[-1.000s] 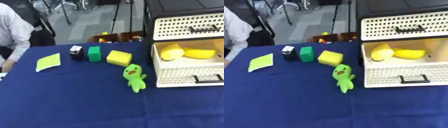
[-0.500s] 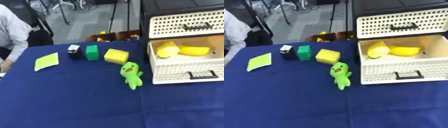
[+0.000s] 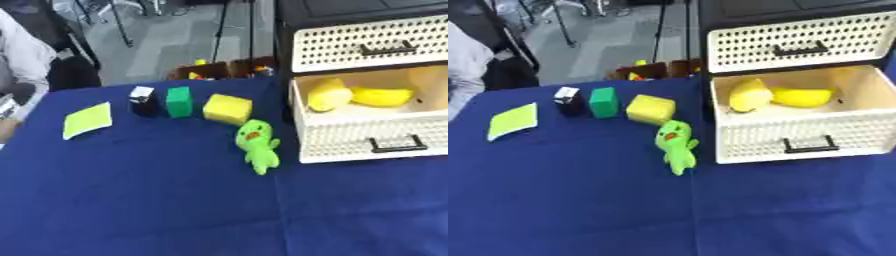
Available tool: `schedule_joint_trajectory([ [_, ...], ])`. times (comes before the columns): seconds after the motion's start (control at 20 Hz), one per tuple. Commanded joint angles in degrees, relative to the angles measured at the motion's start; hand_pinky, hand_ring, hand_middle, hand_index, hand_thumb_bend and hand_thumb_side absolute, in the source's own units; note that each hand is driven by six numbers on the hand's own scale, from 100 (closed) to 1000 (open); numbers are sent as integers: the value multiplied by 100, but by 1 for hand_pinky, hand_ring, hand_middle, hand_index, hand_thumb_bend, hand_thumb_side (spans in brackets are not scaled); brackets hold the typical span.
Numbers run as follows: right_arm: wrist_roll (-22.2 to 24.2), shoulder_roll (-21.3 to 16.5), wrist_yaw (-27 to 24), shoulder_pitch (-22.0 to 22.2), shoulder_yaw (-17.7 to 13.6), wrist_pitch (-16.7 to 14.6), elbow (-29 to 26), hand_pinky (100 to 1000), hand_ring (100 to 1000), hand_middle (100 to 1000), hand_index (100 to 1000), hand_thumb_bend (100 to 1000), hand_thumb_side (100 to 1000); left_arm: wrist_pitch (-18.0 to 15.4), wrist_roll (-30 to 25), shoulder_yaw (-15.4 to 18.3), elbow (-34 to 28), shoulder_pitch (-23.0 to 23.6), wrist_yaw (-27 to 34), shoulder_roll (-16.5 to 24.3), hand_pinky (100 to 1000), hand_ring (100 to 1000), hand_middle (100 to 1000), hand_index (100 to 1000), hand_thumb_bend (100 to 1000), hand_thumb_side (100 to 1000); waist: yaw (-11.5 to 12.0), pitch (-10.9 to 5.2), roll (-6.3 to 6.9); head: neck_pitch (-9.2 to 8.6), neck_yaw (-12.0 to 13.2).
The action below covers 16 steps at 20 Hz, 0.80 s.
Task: Pick up objects from table and place into drawer.
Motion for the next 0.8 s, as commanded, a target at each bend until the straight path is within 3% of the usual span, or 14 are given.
schedule_joint_trajectory([
  [0.05, -278, -240, 246, -19, 49, 86, -58, 600, 699, 671, 812, 100, 962, -132, -270, -94, 399, -302, -278, 239, 900, 969, 953, 1000, 624, 888, -10, -115, -31, -64, 56],
  [0.35, -826, -235, 638, 5, 256, 248, -58, 597, 693, 667, 810, 100, 954, -351, -818, -310, 1254, -1016, -810, -31, 920, 980, 963, 1000, 681, 868, -76, -101, -18, -157, 152],
  [0.55, -2423, -277, 1562, 267, 722, 520, -58, 593, 689, 664, 808, 100, 949, -856, -3151, 285, 2144, -2026, -1808, -564, 930, 986, 968, 1000, 688, 829, -81, -85, -10, -223, 159],
  [0.65, -2748, -241, 1897, 311, 883, 652, -58, 591, 687, 663, 807, 100, 947, -953, -3815, 492, 2385, -2307, -2088, -746, 934, 984, 966, 1000, 669, 785, -116, -57, 12, -266, 176],
  [0.8, -2840, -206, 2060, 300, 959, 730, -58, 589, 686, 662, 806, 100, 944, -1031, -4269, 624, 2702, -2558, -2298, -946, 927, 974, 956, 1000, 641, 731, -204, -10, 49, -303, 188],
])
